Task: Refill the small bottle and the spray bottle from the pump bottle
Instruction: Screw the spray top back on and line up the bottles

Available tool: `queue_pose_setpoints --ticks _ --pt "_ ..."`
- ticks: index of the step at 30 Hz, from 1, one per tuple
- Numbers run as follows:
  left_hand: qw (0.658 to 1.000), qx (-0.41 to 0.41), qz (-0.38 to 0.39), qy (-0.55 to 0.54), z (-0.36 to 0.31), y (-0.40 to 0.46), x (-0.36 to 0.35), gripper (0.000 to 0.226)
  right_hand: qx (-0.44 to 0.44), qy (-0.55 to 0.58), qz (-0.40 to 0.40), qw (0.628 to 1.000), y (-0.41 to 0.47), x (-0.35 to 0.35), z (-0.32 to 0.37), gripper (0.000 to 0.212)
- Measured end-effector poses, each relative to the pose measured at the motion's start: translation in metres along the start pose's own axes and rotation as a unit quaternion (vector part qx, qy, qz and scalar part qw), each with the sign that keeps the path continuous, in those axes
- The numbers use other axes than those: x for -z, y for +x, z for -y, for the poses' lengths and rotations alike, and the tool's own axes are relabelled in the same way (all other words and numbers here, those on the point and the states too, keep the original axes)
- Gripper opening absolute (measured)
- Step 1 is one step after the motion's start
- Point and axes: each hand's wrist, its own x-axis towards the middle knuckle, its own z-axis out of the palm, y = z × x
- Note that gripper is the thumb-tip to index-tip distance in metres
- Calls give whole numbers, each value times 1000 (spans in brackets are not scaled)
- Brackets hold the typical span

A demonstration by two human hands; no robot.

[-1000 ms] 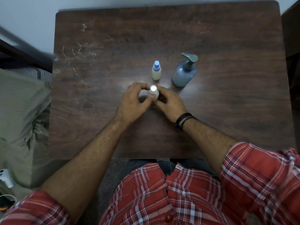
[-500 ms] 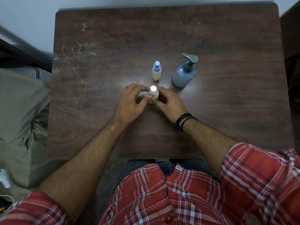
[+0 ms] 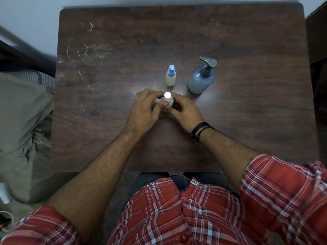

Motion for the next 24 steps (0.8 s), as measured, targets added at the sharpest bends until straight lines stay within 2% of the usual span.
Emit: queue_pose_setpoints --ticks 4,7,9,15,24 --pt "999 18 31 1 -8 -2 -4 37 8 0 2 1000 0 1 -1 45" --pt "997 80 16 -4 -14 0 -4 51 2 -12 2 1000 0 1 -2 45" --pt "996 89 1 1 -14 1 -4 46 -1 -9 1 1000 0 0 -2 45" --pt "999 44 5 6 -12 -1 -5 34 -11 3 8 1000 2 -2 -3 47" --pt "1000 10 9 7 -9 1 -5 27 1 13 7 1000 2 0 2 45"
